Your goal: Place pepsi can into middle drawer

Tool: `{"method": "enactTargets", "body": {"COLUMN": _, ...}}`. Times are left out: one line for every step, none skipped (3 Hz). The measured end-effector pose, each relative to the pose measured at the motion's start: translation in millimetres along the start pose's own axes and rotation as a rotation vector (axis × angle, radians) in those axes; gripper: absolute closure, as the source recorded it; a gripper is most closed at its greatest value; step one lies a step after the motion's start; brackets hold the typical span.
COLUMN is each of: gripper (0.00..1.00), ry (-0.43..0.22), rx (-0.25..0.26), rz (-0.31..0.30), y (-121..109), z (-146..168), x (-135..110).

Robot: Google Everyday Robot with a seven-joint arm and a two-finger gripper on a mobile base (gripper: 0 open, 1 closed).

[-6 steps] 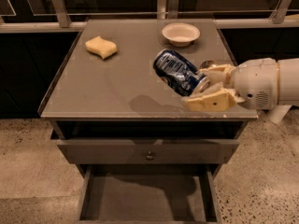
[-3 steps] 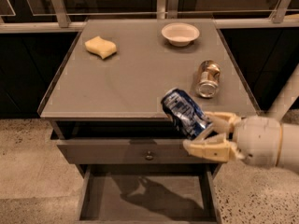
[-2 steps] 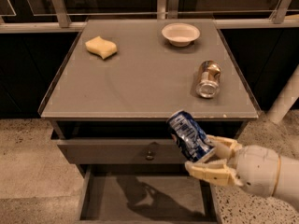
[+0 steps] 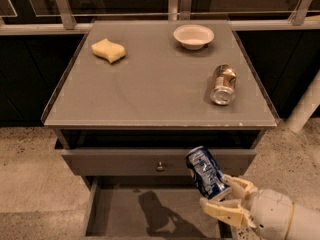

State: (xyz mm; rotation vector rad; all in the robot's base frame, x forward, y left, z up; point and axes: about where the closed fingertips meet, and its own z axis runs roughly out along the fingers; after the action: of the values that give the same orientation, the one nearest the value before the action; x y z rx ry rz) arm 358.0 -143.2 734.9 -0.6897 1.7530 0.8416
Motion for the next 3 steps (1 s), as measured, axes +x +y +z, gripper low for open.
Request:
{"method": "enactTargets", "body": {"gripper": 1.00, "ry": 0.003, "rx": 0.003, "rz": 0.006, "y": -0.4, "z": -0.2, "x": 2.5}}
{"method": "enactTargets", "body": {"gripper": 1.00, "ry": -0.005, "rx": -0.009, "rz": 0.023, "y": 1.9, "z": 2.3, "x": 12.3}}
{"method": "enactTargets", "body": {"gripper": 1.00, "ry": -0.042, "rx": -0.012, "rz": 0.138, "y": 4.2, "z": 8.3, "x": 61.4}}
